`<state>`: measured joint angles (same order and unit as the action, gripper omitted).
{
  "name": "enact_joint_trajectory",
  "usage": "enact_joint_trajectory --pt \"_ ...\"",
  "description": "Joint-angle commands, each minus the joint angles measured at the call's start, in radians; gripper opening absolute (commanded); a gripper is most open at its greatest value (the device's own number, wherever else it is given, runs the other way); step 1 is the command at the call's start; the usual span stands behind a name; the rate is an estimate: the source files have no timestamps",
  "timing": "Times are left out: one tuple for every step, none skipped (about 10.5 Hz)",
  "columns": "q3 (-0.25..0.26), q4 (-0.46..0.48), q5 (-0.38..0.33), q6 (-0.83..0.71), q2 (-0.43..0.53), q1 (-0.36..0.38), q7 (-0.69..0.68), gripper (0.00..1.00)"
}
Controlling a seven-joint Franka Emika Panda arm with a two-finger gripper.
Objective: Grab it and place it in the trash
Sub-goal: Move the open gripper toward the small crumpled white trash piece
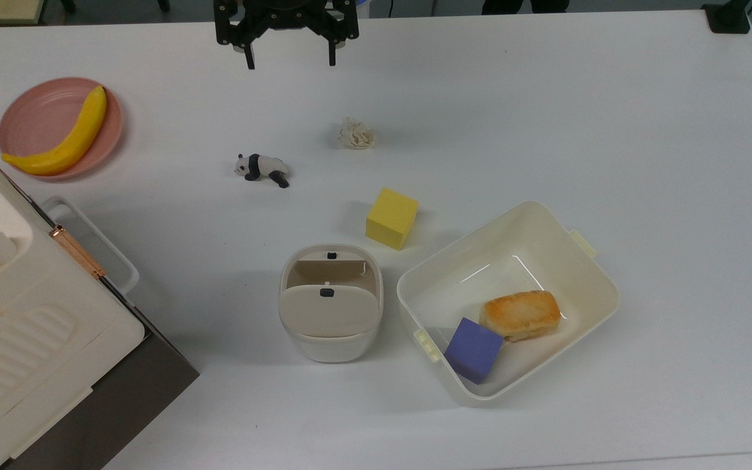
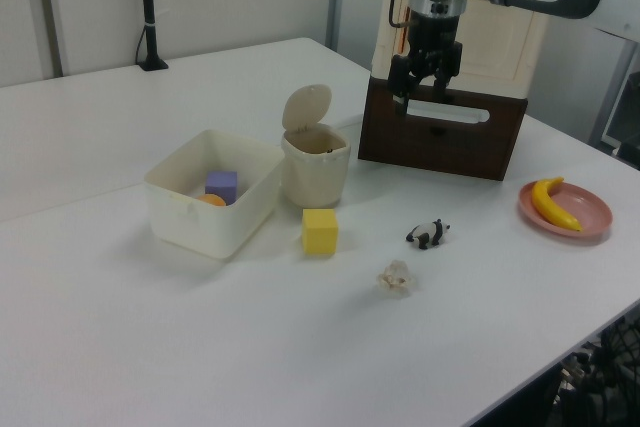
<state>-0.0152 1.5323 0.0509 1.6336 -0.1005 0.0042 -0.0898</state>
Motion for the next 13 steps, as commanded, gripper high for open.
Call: enact_joint_trajectory --pt "0.005 0.028 0.007 -0.001 0.024 0.01 0.007 1.0" --pt "0.005 0.028 0.007 -0.001 0.022 0.011 0.007 1.0" --pt "0.005 0.028 0.007 -0.001 0.022 0.01 0.007 1.0" --pt "0.005 0.028 0.007 0.002 0.024 0.007 0.007 1.0" --pt "0.005 0.028 0.007 0.006 0.022 0.008 0.008 1.0" --pt "0.005 0.031 0.006 0.009 0.022 0.008 0.008 1.0" --pt "0.005 0.035 0.001 0.009 0.024 0.007 0.008 1.0" --pt "0.005 0.035 -0.002 0.008 0.024 0.008 0.008 1.0" --pt "0.003 0.04 -0.006 0.006 0.027 0.008 0.01 1.0" --pt "0.003 0.057 -0.006 0.006 0.031 0.013 0.012 1.0" --pt "0.003 0.077 -0.008 0.011 0.045 0.016 0.018 1.0" --pt "0.001 0.106 -0.008 0.014 0.063 0.017 0.018 1.0" --pt "-0.002 0.144 -0.009 0.014 0.086 0.02 0.018 1.0"
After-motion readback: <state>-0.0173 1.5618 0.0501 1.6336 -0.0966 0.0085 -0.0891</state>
